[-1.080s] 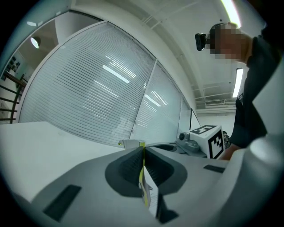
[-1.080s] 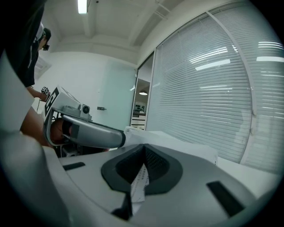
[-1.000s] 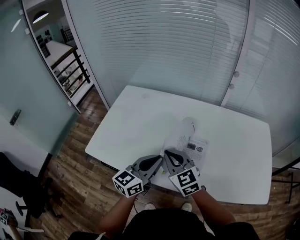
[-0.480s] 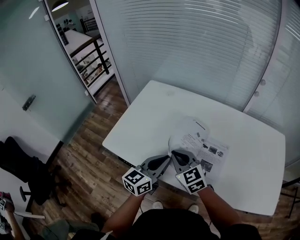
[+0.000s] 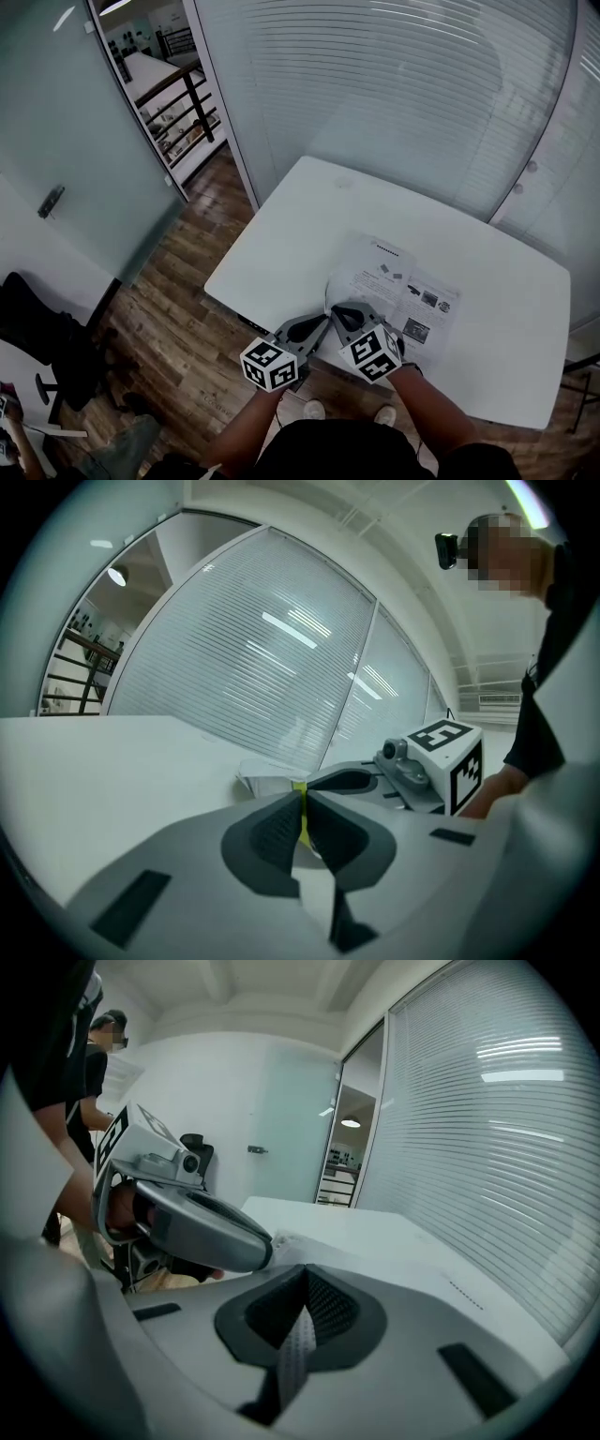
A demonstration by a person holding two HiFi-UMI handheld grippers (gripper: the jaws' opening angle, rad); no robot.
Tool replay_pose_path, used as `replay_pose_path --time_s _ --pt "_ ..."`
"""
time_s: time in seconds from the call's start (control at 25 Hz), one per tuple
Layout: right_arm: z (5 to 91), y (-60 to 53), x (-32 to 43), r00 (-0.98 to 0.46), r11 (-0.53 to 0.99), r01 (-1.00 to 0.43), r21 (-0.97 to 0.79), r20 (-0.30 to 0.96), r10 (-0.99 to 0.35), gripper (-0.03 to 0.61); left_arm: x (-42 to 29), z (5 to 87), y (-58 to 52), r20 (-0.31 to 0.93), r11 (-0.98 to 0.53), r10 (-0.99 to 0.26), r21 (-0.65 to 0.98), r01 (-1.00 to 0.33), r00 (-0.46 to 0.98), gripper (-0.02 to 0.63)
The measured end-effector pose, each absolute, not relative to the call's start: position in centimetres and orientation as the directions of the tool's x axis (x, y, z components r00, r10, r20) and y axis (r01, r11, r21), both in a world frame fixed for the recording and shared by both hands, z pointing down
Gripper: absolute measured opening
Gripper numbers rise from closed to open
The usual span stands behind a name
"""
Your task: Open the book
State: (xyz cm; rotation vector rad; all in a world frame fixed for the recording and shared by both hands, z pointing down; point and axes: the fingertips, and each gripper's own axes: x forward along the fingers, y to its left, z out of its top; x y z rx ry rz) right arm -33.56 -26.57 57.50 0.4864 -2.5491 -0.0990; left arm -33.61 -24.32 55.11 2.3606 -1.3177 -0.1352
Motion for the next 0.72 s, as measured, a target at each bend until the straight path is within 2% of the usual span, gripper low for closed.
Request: replay_pose_path --time_s 0.2,0.4,0.72 --pt "59.0 -26.0 -34.4 -0.771 0.952 -0.284 0.115 0.562 -0.298 -0.001 -34.3 56.4 -23.9 0.159 -0.439 -0.825 0.424 -0.792 0.542 0.033" --pt "59.7 -25.9 -34.6 -0.754 0.954 -0.279 0.113 0.590 -0.291 0.002 -34.5 57.0 -23.7 0.211 -0.433 -0.826 0.357 -0.828 0.523 0.041" --pt "59.9 -25.8 -35.0 -0.753 0.964 -0.251 0.083 0.609 -0.249 0.006 -35.2 57.3 -23.1 0.242 -0.410 -0.853 0.240 -0.880 0.463 0.125"
